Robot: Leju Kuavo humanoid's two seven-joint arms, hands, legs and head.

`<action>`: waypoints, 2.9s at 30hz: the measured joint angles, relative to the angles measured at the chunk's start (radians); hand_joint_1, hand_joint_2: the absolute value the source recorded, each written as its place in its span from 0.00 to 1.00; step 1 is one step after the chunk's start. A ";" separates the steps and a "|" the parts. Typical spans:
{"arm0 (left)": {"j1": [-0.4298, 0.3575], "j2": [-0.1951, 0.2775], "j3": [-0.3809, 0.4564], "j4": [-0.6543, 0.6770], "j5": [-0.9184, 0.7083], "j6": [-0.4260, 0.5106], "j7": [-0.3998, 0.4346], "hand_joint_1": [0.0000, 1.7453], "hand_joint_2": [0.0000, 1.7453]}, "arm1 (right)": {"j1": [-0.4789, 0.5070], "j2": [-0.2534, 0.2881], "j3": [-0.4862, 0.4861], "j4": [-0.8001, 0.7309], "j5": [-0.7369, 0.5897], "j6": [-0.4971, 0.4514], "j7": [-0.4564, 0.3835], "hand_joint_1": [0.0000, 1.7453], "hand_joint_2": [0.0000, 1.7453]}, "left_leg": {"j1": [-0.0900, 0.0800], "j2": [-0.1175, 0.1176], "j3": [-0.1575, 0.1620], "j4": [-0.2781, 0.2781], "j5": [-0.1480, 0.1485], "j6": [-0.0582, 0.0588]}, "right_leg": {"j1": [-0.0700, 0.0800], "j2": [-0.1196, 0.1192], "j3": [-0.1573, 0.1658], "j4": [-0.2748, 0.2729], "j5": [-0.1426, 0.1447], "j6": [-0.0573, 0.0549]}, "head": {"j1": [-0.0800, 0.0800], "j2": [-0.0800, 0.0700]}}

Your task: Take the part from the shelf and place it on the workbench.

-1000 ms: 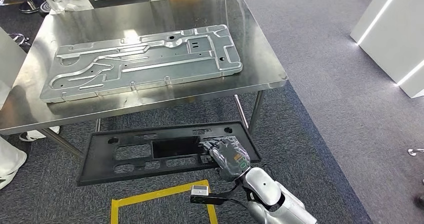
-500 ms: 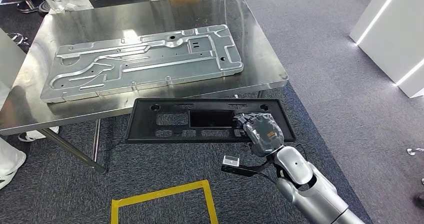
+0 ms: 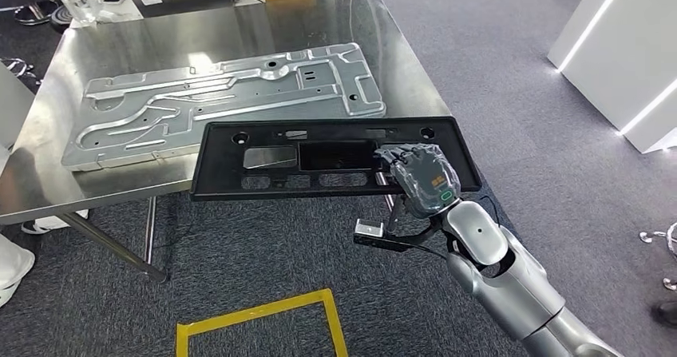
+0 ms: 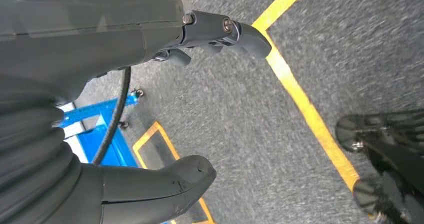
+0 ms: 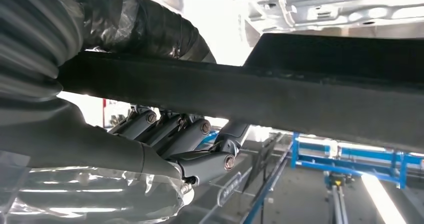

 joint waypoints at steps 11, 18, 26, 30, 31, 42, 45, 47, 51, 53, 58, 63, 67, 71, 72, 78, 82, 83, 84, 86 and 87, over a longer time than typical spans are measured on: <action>0.000 -0.009 0.002 0.000 0.000 0.005 0.000 0.00 1.00 | -0.019 0.030 0.023 0.010 0.015 0.000 0.003 1.00 1.00 | 0.013 0.018 -0.022 0.092 -0.081 -0.056 | -0.014 0.002 0.071 -0.170 0.099 -0.024 | -0.002 0.000; -0.002 -0.015 0.004 0.000 0.000 0.007 0.000 0.00 1.00 | -0.040 0.060 0.046 0.026 0.020 0.002 0.007 1.00 1.00 | 0.009 0.083 -0.189 0.337 -0.122 -0.053 | 0.006 -0.028 0.107 -0.174 0.071 -0.046 | -0.002 0.000; 0.000 -0.015 0.009 -0.001 0.000 0.010 -0.003 0.00 1.00 | -0.087 0.087 0.074 0.049 0.026 0.018 0.017 1.00 1.00 | -0.015 0.088 -0.075 0.069 -0.006 -0.013 | 0.004 -0.036 0.135 -0.184 0.043 -0.022 | -0.002 0.000; -0.002 -0.018 0.011 -0.001 -0.002 0.009 -0.004 0.00 1.00 | -0.115 0.093 0.080 0.062 0.025 0.023 0.020 1.00 1.00 | -0.010 0.085 -0.044 0.047 -0.013 -0.003 | 0.004 -0.021 0.028 0.005 -0.025 -0.013 | -0.001 0.000; -0.003 -0.019 0.012 -0.001 -0.002 0.009 -0.004 0.00 1.00 | -0.117 0.093 0.082 0.066 0.025 0.024 0.021 1.00 1.00 | -0.010 0.082 -0.038 0.049 -0.019 -0.002 | 0.003 -0.020 -0.009 0.054 -0.031 -0.011 | -0.001 0.000; -0.005 -0.026 0.018 -0.001 -0.019 0.010 -0.011 0.00 1.00 | -0.210 0.135 0.094 0.170 0.024 0.070 0.035 1.00 1.00 | -0.008 0.072 -0.014 0.105 -0.103 -0.048 | 0.001 -0.016 0.049 -0.177 0.127 -0.040 | -0.002 0.000; -0.004 -0.027 0.018 -0.001 -0.019 0.010 -0.008 0.00 1.00 | -0.238 0.153 0.094 0.210 0.024 0.081 0.036 1.00 1.00 | 0.000 0.079 -0.108 0.274 -0.170 -0.065 | 0.000 -0.019 0.068 -0.185 0.117 -0.049 | -0.002 0.000; -0.003 -0.028 0.018 -0.001 -0.020 0.008 -0.004 0.00 1.00 | -0.247 0.162 0.094 0.237 0.025 0.090 0.036 1.00 1.00 | 0.006 0.082 -0.173 0.357 -0.175 -0.070 | 0.001 -0.019 0.079 -0.185 0.107 -0.049 | -0.002 0.000; -0.001 -0.028 0.018 -0.001 -0.020 0.005 0.000 0.00 1.00 | -0.258 0.179 0.095 0.276 0.026 0.102 0.037 1.00 1.00 | 0.008 0.084 -0.121 0.162 -0.022 -0.065 | 0.002 -0.018 0.112 -0.185 0.082 -0.041 | -0.002 0.000; -0.002 -0.028 0.019 -0.001 -0.020 0.005 0.002 0.00 1.00 | -0.272 0.187 0.096 0.294 0.026 0.107 0.039 1.00 1.00 | 0.002 0.084 -0.093 0.092 0.002 -0.058 | 0.002 -0.016 0.117 -0.187 0.075 -0.031 | -0.002 0.000; -0.003 -0.026 0.020 -0.002 -0.027 0.004 0.004 0.00 1.00 | -0.298 0.201 0.098 0.346 0.031 0.119 0.047 1.00 1.00 | -0.001 0.083 -0.067 0.062 -0.004 -0.026 | -0.002 -0.015 0.108 -0.154 0.047 -0.006 | -0.001 0.000; -0.006 -0.026 0.020 -0.002 -0.033 0.003 0.000 0.00 1.00 | -0.311 0.209 0.100 0.411 0.037 0.123 0.058 1.00 1.00 | -0.008 0.080 -0.041 0.059 -0.023 -0.005 | -0.001 -0.015 -0.056 0.098 -0.014 -0.007 | -0.001 0.000; -0.003 -0.028 0.020 -0.002 -0.035 0.002 -0.002 0.00 1.00 | -0.321 0.217 0.102 0.463 0.039 0.122 0.062 1.00 1.00 | -0.014 0.073 -0.009 0.064 -0.052 -0.011 | 0.010 -0.015 0.022 -0.130 0.140 -0.030 | -0.001 0.000; -0.007 -0.029 0.020 -0.002 -0.037 0.000 -0.002 0.00 1.00 | -0.339 0.231 0.101 0.506 0.040 0.119 0.063 1.00 1.00 | -0.012 0.074 -0.006 0.060 -0.065 -0.031 | 0.017 -0.015 0.050 -0.196 0.149 -0.043 | -0.001 0.000; -0.006 -0.029 0.020 -0.003 -0.037 0.000 -0.002 0.00 1.00 | -0.341 0.233 0.101 0.513 0.040 0.118 0.063 1.00 1.00 | -0.012 0.075 -0.004 0.064 -0.070 -0.037 | 0.014 -0.015 0.058 -0.206 0.149 -0.046 | -0.001 0.000; -0.004 -0.029 0.020 -0.003 -0.038 0.000 -0.001 0.00 1.00 | -0.351 0.250 0.101 0.551 0.041 0.118 0.062 1.00 1.00 | 0.014 0.081 -0.168 0.328 -0.143 -0.078 | 0.004 -0.017 0.100 -0.228 0.131 -0.053 | -0.003 0.000; -0.001 -0.031 0.021 -0.003 -0.035 0.000 0.005 0.00 1.00 | -0.348 0.254 0.101 0.569 0.043 0.115 0.061 1.00 1.00 | 0.032 0.085 -0.112 0.135 0.001 -0.097 | -0.002 -0.014 0.125 -0.218 0.102 -0.033 | -0.003 0.000; -0.001 -0.032 0.022 -0.002 -0.034 -0.001 0.007 0.00 1.00 | -0.349 0.255 0.101 0.571 0.043 0.114 0.060 1.00 1.00 | 0.031 0.084 -0.094 0.093 0.015 -0.093 | -0.002 -0.013 0.126 -0.215 0.096 -0.027 | -0.003 0.000; -0.002 -0.033 0.023 -0.002 -0.033 -0.001 0.007 0.00 1.00 | -0.350 0.256 0.101 0.572 0.045 0.114 0.060 1.00 1.00 | 0.028 0.083 -0.086 0.075 0.014 -0.088 | -0.001 -0.011 0.125 -0.213 0.093 -0.021 | -0.004 0.000; -0.004 -0.033 0.024 -0.002 -0.033 0.000 0.008 0.00 1.00 | -0.349 0.259 0.101 0.572 0.050 0.113 0.057 1.00 1.00 | 0.021 0.081 -0.085 0.074 0.006 -0.068 | -0.003 -0.009 0.126 -0.214 0.089 -0.009 | -0.003 0.000; -0.003 -0.032 0.024 -0.003 -0.033 0.000 0.008 0.00 1.00 | -0.349 0.262 0.101 0.573 0.053 0.112 0.055 1.00 1.00 | 0.019 0.082 -0.081 0.071 0.004 -0.059 | -0.006 -0.010 0.127 -0.209 0.084 -0.004 | -0.003 0.000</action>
